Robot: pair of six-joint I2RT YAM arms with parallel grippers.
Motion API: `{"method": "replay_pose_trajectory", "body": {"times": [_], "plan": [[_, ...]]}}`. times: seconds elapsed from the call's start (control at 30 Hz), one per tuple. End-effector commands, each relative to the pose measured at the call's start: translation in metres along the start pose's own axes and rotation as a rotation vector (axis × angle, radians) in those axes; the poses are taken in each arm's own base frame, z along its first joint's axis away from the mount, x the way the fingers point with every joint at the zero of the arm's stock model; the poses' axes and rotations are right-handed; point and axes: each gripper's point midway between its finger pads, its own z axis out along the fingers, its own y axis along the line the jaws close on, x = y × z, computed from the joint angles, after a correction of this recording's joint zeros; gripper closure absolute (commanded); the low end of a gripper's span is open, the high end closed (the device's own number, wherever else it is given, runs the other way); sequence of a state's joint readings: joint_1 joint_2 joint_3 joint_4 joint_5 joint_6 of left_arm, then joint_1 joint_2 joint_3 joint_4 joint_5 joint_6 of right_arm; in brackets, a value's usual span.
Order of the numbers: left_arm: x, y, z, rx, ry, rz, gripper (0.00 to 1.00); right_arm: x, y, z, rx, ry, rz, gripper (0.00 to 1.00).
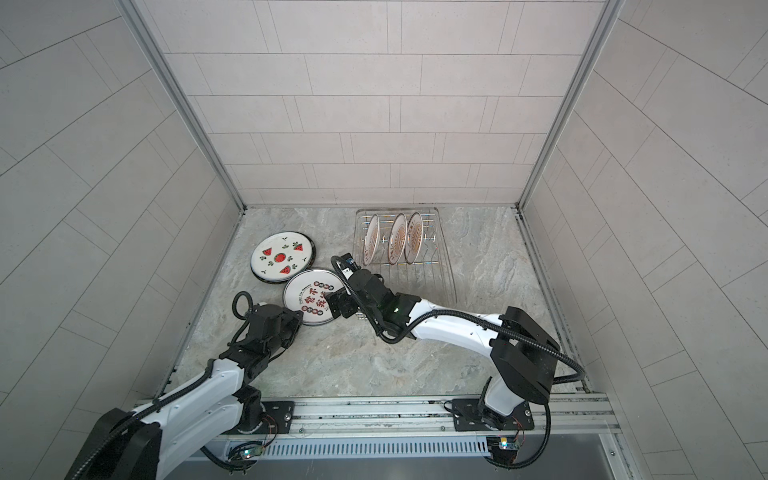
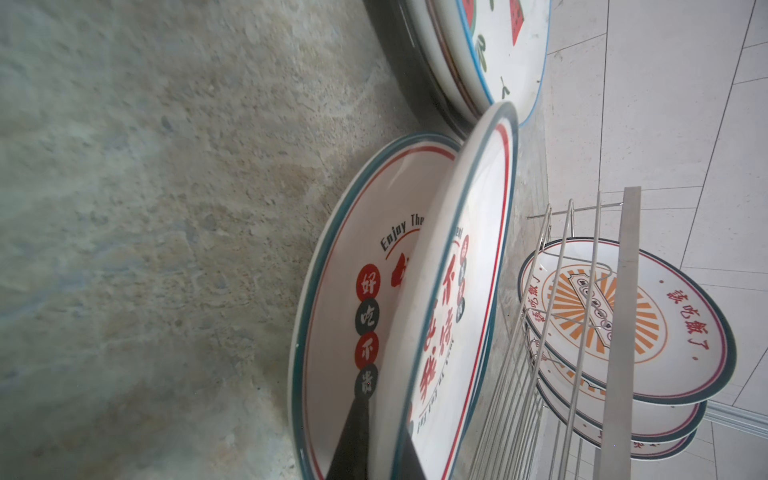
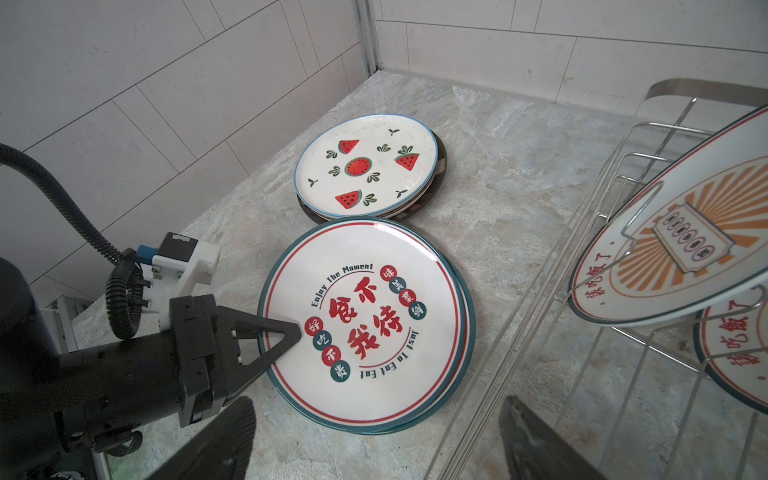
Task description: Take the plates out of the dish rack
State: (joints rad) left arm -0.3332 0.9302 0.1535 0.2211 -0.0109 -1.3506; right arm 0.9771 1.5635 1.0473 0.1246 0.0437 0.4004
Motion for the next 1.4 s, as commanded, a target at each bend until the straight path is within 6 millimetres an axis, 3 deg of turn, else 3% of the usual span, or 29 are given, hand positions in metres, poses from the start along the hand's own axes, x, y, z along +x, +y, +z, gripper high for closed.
{"method": "replay_pose_trajectory", "body": {"times": [0.0,0.13,0.43,0.63,0.8,1.2,1.37], "plan": [[-0.009,-0.03,0.0,0.093,-0.029,-0.029,0.99,-0.001,0.003,0.001,0.002,0.005,-0.002,0.07],[-0.009,-0.028,0.001,0.083,-0.029,-0.023,0.93,0.0,0.002,0.001,0.005,0.007,-0.003,0.06],[-0.015,-0.024,-0.001,0.06,-0.064,-0.001,0.65,0.001,0.001,0.0,0.008,0.008,0.0,0.07],[-0.022,-0.021,-0.003,0.035,-0.102,0.022,0.59,0.001,-0.001,-0.001,0.017,0.007,-0.002,0.07],[-0.028,-0.024,-0.006,0.025,-0.127,0.061,0.43,-0.002,-0.001,-0.001,0.019,0.004,-0.003,0.07],[-0.028,-0.022,0.0,0.02,-0.133,0.083,0.4,-0.003,-0.001,-0.002,0.026,0.005,-0.005,0.07],[-0.031,-0.026,-0.003,0.029,-0.148,0.102,0.29,-0.003,-0.002,-0.002,0.027,0.004,-0.005,0.07]]}}
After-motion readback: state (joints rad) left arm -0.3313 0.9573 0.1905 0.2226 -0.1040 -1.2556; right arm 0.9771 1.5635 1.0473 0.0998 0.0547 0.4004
